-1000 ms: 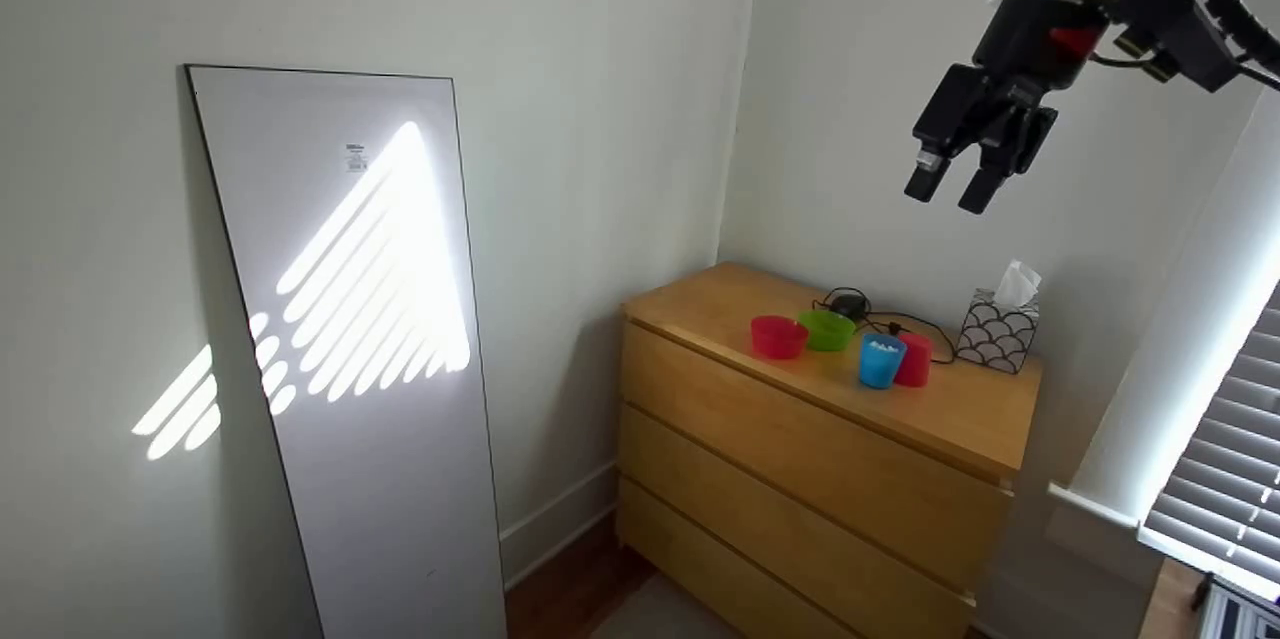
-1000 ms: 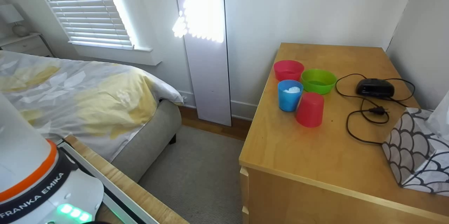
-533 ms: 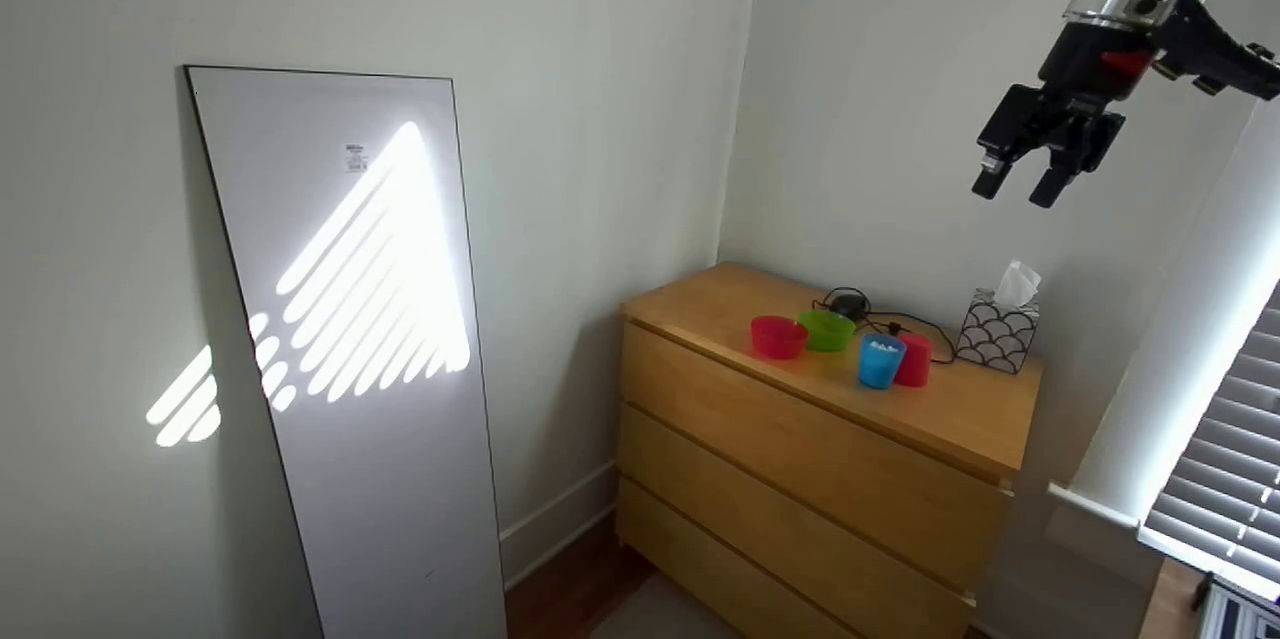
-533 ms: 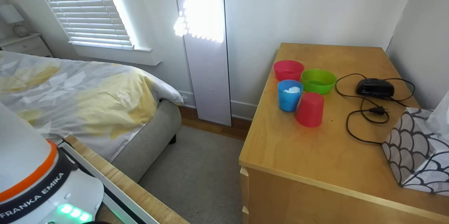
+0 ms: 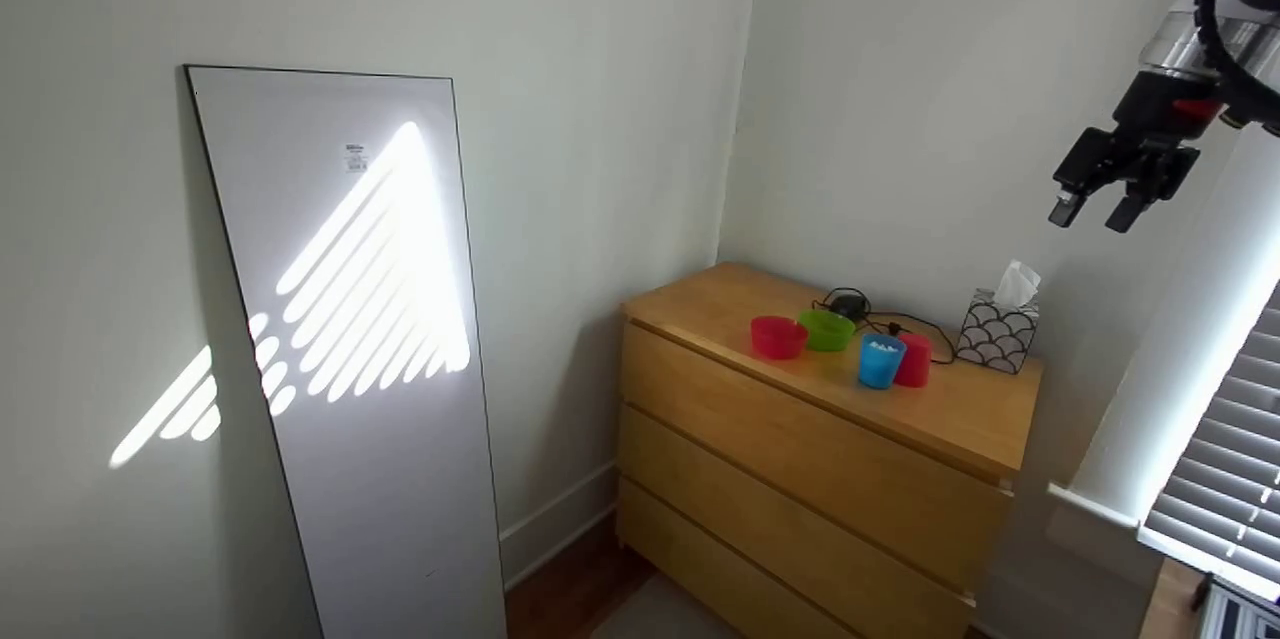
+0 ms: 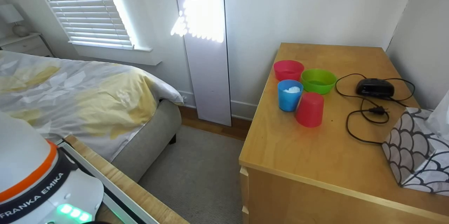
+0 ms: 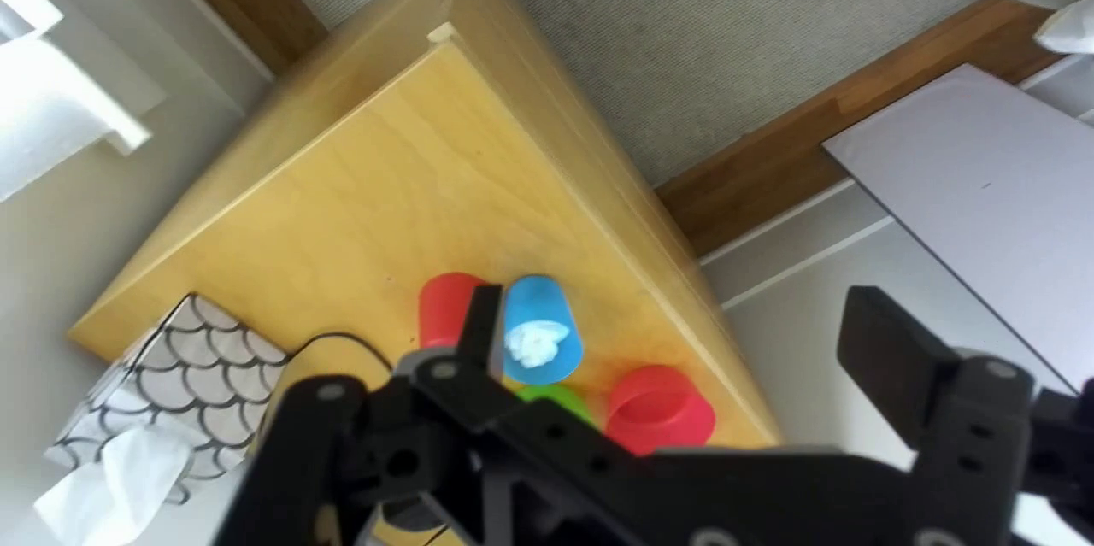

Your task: Remove the cloth from the blue cup, then put it in the green bowl

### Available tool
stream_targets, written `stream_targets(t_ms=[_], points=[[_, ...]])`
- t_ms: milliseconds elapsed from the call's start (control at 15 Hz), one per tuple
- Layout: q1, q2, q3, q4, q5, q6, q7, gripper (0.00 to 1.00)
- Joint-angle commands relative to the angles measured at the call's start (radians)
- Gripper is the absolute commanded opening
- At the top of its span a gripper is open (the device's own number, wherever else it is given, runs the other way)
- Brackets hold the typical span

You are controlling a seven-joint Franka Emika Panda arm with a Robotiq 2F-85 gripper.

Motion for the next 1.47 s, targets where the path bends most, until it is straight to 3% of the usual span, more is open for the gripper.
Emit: stream_targets(t_ms=[0,133,200,733,867,933,1400], points=[[-0.033,0.072,-0.013,-0.016,-0.094,0.12,-0.046,1.0],[-0.005,0.115,-0.027,-0.017,-0.038,0.127,-0.035,1.0],[-0.029,0.067,-0.009,-0.011,-0.057,0.106,-0.034,1.0],[-0.02,0.125,-0.008,-0.01,-0.05,0.119,-0.035,1.0],[-0.006,0.203,-0.04,0.02,-0.013,0.16,-0.031,1.0],[-0.017,0.247,-0.048,0.019,-0.039,0.253,-0.034,1.0],[-0.034,0.57,-0.112,0.091,0.003,0.533,-0.038,1.0]])
